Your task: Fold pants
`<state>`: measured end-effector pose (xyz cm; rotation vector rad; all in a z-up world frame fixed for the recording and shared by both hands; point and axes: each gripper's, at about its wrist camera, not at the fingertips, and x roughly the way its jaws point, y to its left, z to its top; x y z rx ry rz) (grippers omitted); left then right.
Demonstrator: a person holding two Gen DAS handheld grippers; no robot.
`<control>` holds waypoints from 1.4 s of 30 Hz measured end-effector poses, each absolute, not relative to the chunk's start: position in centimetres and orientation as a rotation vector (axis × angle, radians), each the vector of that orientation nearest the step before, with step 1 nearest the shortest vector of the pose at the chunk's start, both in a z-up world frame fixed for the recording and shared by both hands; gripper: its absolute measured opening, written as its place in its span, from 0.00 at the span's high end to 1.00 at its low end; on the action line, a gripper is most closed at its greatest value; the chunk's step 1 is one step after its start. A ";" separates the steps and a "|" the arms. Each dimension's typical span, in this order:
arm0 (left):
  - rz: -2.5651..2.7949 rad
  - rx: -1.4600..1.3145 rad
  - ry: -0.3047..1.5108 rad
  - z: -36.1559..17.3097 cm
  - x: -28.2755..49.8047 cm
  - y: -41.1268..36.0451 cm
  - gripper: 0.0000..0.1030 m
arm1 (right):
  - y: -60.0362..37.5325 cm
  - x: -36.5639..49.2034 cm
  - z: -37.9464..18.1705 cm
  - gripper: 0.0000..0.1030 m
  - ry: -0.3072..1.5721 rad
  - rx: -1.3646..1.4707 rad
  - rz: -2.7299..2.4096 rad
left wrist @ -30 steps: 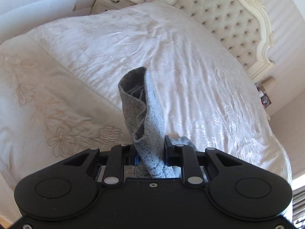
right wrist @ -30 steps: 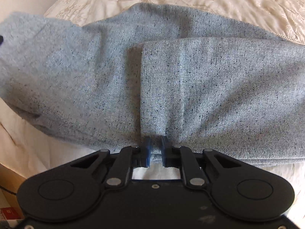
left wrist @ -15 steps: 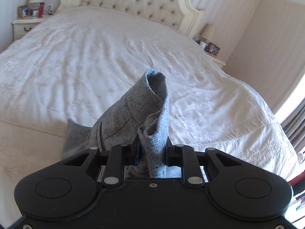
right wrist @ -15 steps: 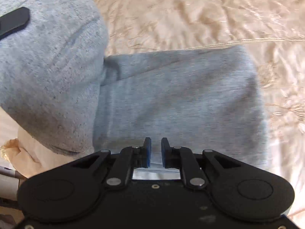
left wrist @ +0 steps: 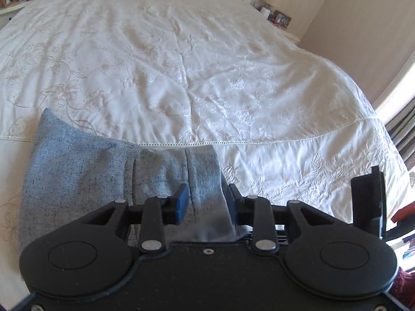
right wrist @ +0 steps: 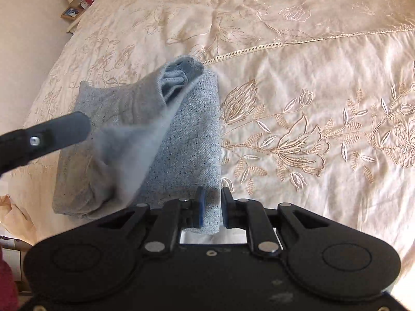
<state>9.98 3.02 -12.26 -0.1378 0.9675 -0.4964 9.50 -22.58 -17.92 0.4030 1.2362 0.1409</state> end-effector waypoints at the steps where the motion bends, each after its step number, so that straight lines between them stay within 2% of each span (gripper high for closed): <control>1: -0.495 -0.134 0.965 -11.9 9.9 2.9 0.61 | -22.6 9.6 -17.8 0.84 1.234 0.406 0.136; 6: -0.423 -0.161 0.945 -11.8 10.6 3.4 0.61 | -23.3 9.5 -16.9 0.84 1.176 0.435 0.093; 11: -0.191 -0.202 1.014 -14.4 11.9 7.7 0.61 | -22.1 10.7 -13.4 0.83 1.046 0.346 0.126; 16: -0.065 -0.190 1.081 -17.1 12.3 11.3 0.61 | -17.8 13.3 -12.5 0.82 0.998 0.237 0.242; 22: -0.077 -0.179 1.182 -19.8 9.7 13.3 0.60 | -15.3 16.0 -16.2 0.83 1.094 0.138 0.218; 27: -0.132 -0.192 1.205 -19.8 7.9 14.5 0.60 | -16.5 16.9 -19.0 0.84 1.182 0.162 0.130; 31: -0.206 -0.167 1.226 -18.5 8.2 15.2 0.61 | -17.3 16.1 -18.1 0.81 1.173 0.221 0.088; 37: -0.220 -0.140 1.140 -15.6 8.2 17.6 0.61 | -16.1 12.3 -14.8 0.77 1.079 0.275 0.157; 42: -0.213 -0.056 1.233 -18.5 9.5 17.6 0.60 | -13.7 9.2 -17.6 0.79 1.197 0.184 0.151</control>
